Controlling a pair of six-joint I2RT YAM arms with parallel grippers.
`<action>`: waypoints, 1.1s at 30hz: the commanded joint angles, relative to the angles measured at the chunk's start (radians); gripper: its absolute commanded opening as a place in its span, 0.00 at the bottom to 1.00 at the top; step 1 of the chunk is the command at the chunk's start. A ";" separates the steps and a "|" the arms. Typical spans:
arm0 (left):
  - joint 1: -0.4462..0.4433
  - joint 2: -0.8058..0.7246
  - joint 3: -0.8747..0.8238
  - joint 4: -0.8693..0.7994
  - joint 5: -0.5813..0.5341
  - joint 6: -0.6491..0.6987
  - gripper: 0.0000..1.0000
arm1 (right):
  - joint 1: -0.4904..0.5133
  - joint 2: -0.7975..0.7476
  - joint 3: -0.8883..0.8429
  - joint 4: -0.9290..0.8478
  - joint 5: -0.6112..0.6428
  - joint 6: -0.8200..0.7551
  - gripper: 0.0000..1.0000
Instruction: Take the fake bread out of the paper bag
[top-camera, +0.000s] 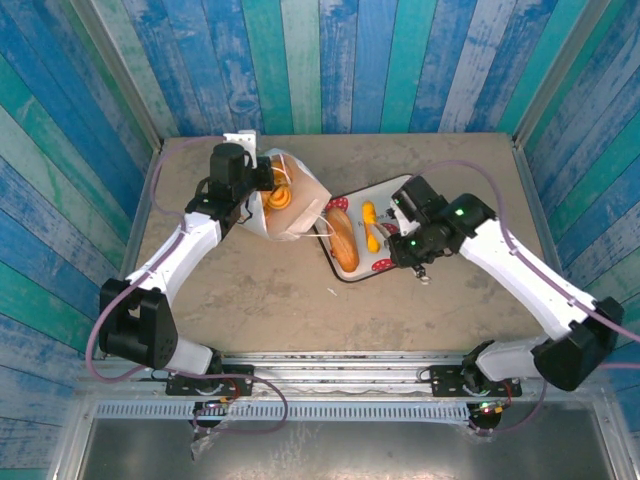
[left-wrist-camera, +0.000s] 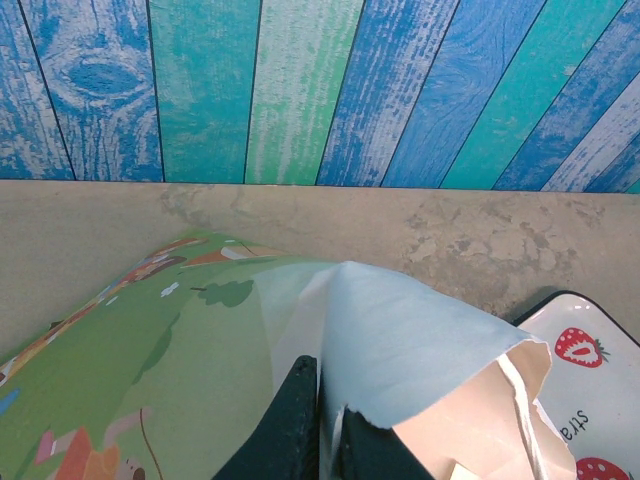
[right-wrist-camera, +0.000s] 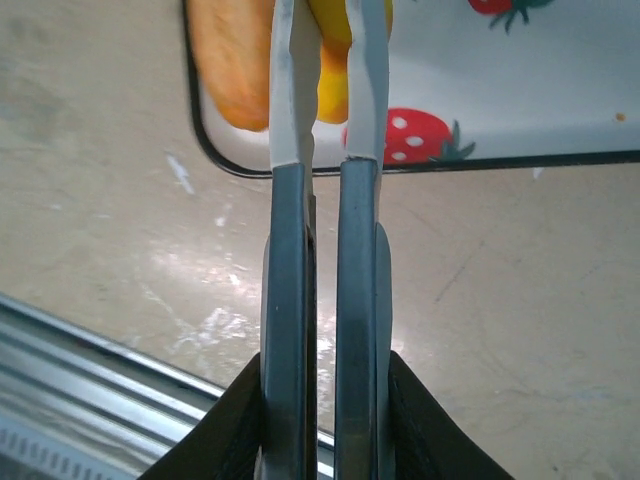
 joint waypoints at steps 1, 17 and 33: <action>-0.001 -0.037 0.005 0.001 -0.020 0.006 0.09 | -0.006 0.035 0.008 -0.042 0.084 -0.025 0.27; -0.001 -0.034 0.000 0.004 -0.015 0.011 0.09 | -0.009 0.164 -0.008 0.009 0.035 -0.050 0.31; -0.001 -0.019 0.010 0.002 -0.004 0.014 0.09 | -0.007 0.215 0.009 0.021 -0.023 -0.072 0.45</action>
